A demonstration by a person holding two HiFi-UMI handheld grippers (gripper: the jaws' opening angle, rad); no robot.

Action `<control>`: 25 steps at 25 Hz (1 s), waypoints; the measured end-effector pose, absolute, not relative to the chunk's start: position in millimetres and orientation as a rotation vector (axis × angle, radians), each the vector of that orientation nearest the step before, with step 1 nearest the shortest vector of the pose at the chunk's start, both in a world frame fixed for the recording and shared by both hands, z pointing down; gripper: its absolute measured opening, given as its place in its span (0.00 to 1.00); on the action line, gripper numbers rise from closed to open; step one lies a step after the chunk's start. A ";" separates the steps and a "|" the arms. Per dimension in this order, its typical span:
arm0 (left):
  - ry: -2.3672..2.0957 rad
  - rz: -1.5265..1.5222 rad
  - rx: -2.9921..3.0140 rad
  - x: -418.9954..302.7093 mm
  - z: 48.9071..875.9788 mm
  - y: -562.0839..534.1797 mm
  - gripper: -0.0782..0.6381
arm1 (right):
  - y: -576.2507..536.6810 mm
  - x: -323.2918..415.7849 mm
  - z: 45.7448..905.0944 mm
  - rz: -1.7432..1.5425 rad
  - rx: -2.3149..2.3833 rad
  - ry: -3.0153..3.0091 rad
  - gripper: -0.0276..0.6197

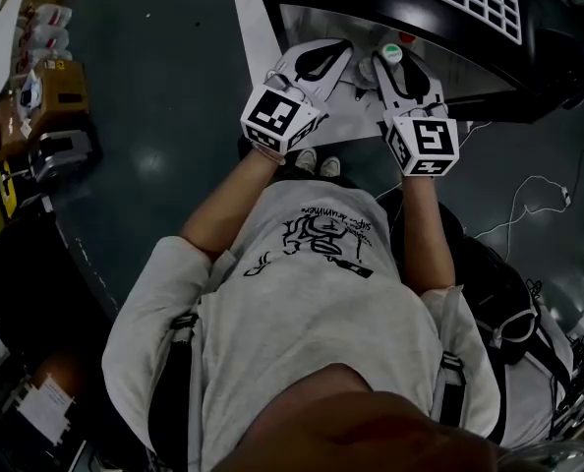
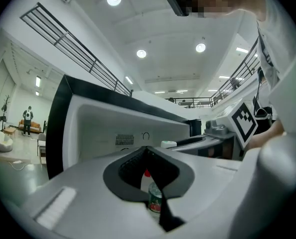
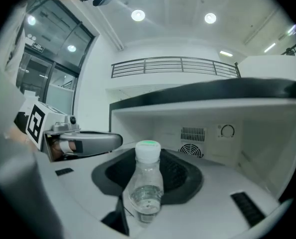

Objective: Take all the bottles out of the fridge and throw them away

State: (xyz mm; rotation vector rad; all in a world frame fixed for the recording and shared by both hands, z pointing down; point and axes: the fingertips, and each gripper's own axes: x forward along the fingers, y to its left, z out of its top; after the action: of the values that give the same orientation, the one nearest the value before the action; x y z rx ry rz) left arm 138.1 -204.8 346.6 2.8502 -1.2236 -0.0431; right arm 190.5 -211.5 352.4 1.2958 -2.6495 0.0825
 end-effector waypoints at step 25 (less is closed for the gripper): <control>-1.118 -0.096 2.924 146.9 272.4 -149.8 0.12 | -154.2 208.2 283.8 0.048 1.235 -2.692 0.28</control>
State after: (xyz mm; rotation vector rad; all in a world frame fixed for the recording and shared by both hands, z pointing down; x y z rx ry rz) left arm 146.9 -149.8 272.4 2.9236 -1.1176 -0.0956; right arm 208.2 -154.2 283.8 1.2347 -2.6919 0.0485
